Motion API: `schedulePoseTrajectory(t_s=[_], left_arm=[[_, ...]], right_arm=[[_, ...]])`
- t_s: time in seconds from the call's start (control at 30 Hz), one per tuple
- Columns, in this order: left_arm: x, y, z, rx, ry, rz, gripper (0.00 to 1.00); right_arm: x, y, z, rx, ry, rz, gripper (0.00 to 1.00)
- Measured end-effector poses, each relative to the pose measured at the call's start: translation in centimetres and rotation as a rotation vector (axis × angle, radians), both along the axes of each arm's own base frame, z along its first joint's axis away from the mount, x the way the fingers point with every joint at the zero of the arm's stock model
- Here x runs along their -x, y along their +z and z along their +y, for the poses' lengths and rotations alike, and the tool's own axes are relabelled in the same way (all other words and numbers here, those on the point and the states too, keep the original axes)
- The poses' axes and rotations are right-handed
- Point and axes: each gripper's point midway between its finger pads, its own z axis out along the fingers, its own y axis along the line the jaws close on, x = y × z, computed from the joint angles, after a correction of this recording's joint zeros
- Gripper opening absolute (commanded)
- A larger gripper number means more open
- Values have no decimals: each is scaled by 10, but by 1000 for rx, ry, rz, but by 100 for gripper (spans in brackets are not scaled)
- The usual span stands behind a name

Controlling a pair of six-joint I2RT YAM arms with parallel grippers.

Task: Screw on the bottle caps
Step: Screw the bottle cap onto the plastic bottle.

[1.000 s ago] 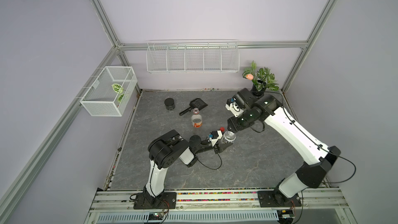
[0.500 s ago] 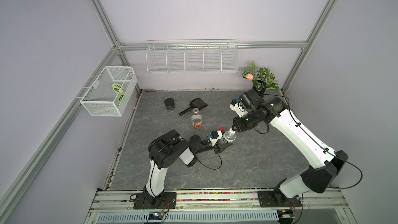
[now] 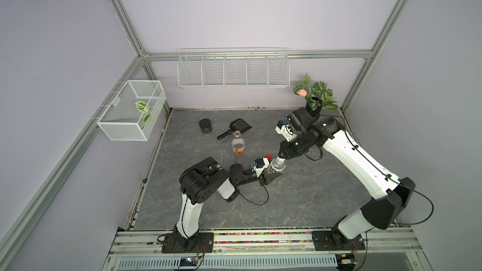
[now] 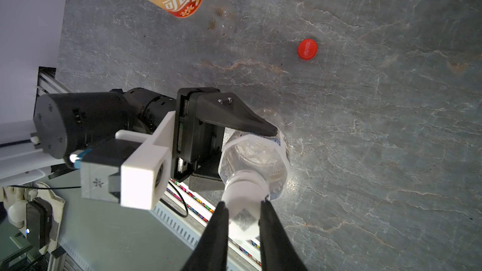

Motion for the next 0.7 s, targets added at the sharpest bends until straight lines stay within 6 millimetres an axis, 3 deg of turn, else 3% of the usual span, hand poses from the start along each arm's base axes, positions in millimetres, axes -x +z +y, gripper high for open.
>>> schedulePoseTrajectory(t_s=[0.7], left_arm=[[0,0,0,0,2,1,52]], right_arm=[[2,-2,0,123,21,-44,25]])
